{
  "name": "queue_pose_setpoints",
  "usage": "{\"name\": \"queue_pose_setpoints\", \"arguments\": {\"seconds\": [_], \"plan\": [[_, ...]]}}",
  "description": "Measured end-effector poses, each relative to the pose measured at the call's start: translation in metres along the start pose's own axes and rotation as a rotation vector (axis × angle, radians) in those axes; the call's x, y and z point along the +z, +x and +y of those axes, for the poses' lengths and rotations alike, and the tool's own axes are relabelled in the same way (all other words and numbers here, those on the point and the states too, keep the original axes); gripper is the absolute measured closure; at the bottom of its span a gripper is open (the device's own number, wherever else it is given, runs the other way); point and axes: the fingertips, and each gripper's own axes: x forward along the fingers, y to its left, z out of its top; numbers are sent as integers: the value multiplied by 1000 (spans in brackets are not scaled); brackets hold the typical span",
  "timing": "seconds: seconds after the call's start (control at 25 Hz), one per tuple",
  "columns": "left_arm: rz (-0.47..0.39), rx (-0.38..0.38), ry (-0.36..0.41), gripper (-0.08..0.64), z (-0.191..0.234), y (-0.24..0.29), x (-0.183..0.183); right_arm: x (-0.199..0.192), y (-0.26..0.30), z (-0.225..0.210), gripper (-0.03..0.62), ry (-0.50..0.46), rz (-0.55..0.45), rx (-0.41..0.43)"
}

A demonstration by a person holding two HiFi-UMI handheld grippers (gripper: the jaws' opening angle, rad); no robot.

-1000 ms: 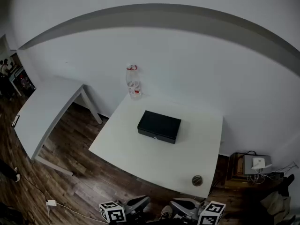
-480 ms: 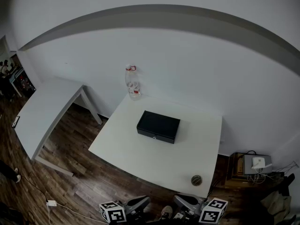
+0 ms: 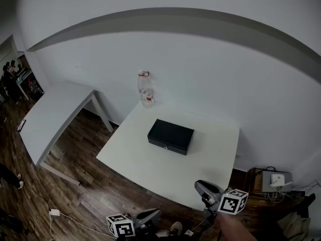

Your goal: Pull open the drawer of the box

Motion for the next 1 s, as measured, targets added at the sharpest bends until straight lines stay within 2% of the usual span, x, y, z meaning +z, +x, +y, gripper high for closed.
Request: {"name": "queue_pose_setpoints", "arguments": {"seconds": [0.2, 0.36, 0.6, 0.72, 1.0], "plan": [[-8, 17, -6, 560, -4, -1, 5, 38, 33, -64, 508, 29, 16, -107], [-8, 30, -4, 560, 8, -3, 17, 59, 72, -113, 494, 125, 14, -195], [35, 4, -8, 560, 22, 12, 32, 69, 120, -172, 448, 229, 73, -367], [56, 11, -4, 560, 32, 18, 44, 74, 141, -193, 445, 233, 99, -434], [71, 42, -43, 560, 62, 20, 55, 77, 179, -224, 433, 208, 172, -511]]}}
